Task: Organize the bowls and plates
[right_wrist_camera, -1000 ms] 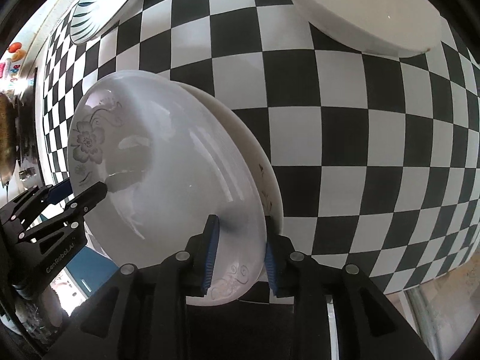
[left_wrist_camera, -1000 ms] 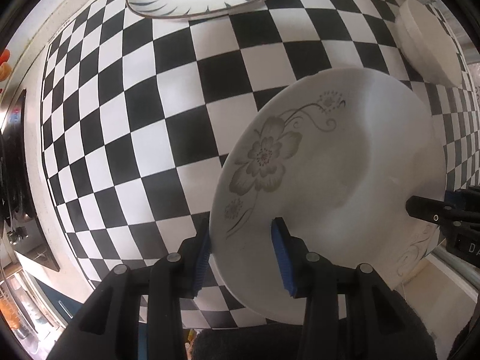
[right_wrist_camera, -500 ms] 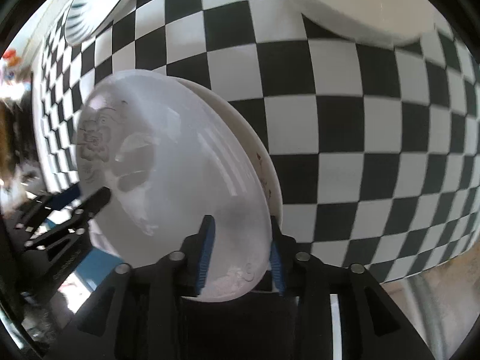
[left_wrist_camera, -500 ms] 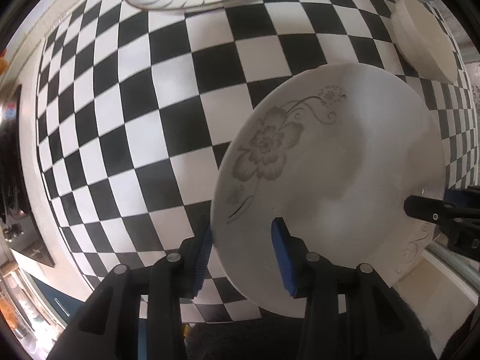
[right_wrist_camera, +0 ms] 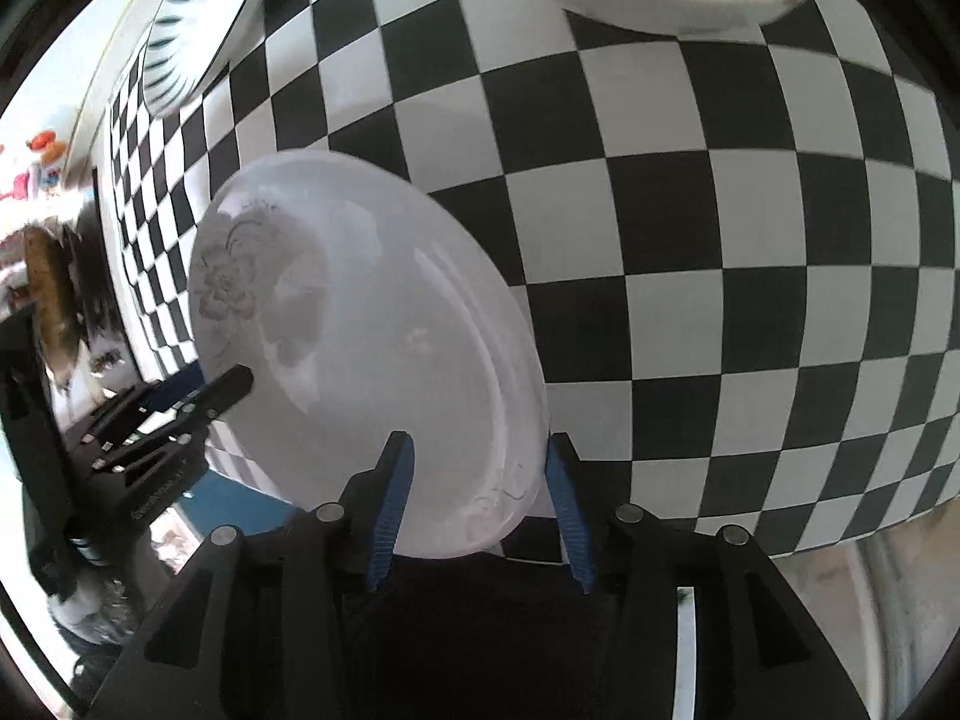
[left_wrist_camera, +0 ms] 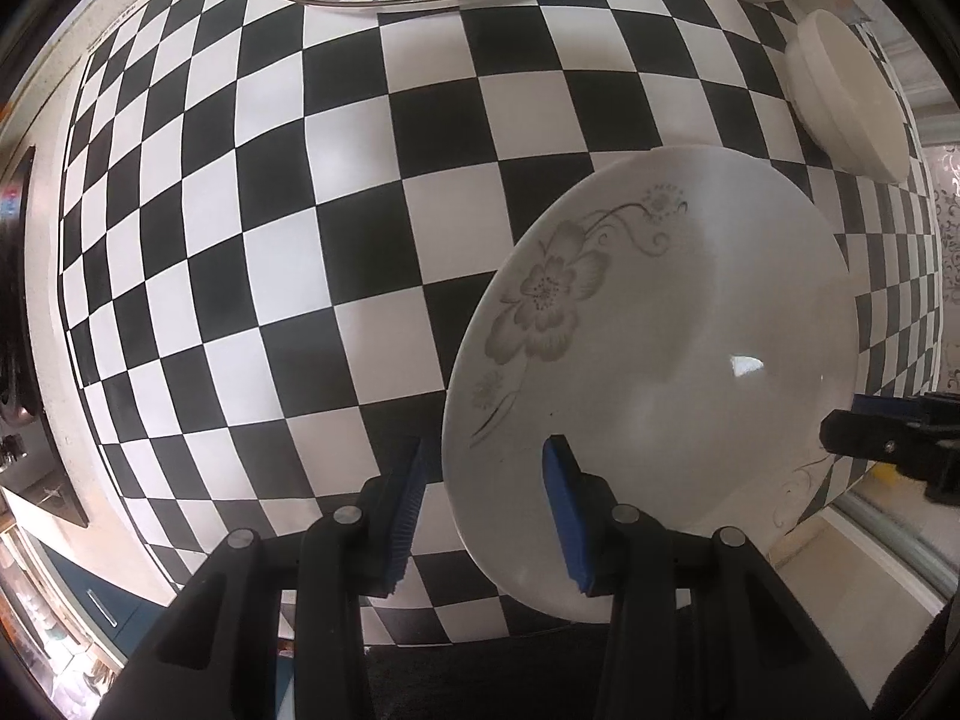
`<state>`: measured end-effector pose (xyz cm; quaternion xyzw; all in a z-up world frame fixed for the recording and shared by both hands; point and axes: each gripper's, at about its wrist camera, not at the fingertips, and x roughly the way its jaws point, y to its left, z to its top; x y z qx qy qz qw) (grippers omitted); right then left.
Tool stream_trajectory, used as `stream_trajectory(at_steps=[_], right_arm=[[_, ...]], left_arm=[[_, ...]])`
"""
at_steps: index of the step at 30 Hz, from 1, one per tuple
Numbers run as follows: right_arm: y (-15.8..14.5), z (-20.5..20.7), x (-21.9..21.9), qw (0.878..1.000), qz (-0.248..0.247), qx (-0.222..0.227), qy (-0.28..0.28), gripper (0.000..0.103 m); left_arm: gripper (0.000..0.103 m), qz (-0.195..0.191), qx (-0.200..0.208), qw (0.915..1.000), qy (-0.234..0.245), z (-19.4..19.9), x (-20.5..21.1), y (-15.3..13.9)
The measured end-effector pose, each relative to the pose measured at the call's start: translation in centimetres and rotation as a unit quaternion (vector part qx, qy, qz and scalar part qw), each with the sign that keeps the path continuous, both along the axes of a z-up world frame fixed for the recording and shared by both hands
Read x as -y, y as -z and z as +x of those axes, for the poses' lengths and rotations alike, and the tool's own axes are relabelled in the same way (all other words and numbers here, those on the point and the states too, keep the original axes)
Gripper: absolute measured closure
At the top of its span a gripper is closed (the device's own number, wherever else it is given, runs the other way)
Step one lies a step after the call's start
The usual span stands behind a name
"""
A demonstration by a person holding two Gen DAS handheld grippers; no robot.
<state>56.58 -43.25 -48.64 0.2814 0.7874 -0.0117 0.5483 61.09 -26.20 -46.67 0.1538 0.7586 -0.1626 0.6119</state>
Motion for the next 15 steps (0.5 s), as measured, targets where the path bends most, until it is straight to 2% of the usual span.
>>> stream_trajectory(at_steps=[4,6,9,12,15], right_arm=[[-1.0,0.7,-1.6,0.999,-0.038,0.011,-0.029,0.054],[-2.2,1.5,-2.3,0.997,-0.062,0.027,-0.041,0.054],[-4.6,3.0,-3.1,0.99,-0.09,0.093,-0.048,0.054],[-7.0,5.5,-3.9,0.98,-0.107,0.162,-0.055,0.052],[-8.2,9.2,-3.9,0.973,-0.115,0.192,-0.051,0.048]], left_arm=[[0.066,-0.006,0.011,0.9999,-0.007,0.2,-0.8,-1.3],[0.066,-0.019,0.031,0.9992,-0.019,0.6,-1.4,-2.8],[0.066,-0.031,0.068,0.9965,-0.038,1.9,-2.4,-4.9],[0.065,-0.046,0.113,0.9901,-0.069,4.5,-3.4,-7.0],[0.065,-0.07,0.108,0.9871,-0.095,7.5,-4.0,-7.6]])
